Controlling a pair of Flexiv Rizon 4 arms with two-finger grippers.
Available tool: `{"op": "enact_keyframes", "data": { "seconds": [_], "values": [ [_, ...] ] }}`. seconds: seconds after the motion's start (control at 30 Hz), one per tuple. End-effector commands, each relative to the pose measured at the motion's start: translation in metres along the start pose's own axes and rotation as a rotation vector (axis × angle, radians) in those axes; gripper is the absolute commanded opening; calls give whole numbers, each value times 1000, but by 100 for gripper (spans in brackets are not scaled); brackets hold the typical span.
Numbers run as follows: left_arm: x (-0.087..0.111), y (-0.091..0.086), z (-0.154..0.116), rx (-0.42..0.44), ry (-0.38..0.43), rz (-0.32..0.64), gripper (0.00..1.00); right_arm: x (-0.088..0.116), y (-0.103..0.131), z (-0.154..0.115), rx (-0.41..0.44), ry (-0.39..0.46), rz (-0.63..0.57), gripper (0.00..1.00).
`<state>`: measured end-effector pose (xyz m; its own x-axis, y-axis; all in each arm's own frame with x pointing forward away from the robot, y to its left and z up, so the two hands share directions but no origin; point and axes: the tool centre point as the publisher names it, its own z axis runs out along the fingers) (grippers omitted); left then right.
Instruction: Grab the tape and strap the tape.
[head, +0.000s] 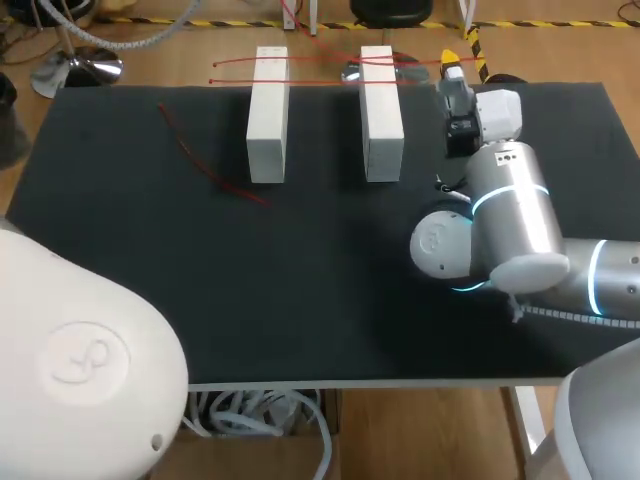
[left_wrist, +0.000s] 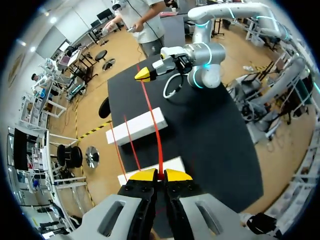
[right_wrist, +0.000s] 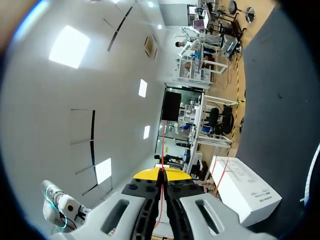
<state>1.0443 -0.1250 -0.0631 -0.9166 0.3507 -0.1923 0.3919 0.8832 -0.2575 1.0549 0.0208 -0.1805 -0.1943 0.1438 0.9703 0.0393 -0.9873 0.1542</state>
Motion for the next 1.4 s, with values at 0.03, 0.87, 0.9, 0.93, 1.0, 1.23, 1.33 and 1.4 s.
{"op": "enact_keyframes", "data": {
  "seconds": [0.03,0.87,0.9,0.93,1.0,1.23,1.33,1.4],
  "values": [
    [-10,-6,-1,-42,91,-3,0,-1,5,0,18,1,-8,0],
    [-19,-20,3,-111,189,56,0,1,1,3,34,35,12,0],
    [-20,-22,5,-108,221,62,0,1,0,4,35,36,12,0],
    [-21,-23,5,-120,245,59,0,1,0,4,35,37,12,0],
    [-23,-24,3,-178,297,75,0,1,-1,4,37,37,11,0],
    [-26,-29,-3,-231,314,47,0,-2,-1,3,38,30,2,0],
    [-25,-32,-2,-219,327,27,0,-2,-1,3,40,28,-5,0],
    [-23,-32,-1,-218,330,19,0,-3,0,3,42,28,-10,0]
  ]
}}
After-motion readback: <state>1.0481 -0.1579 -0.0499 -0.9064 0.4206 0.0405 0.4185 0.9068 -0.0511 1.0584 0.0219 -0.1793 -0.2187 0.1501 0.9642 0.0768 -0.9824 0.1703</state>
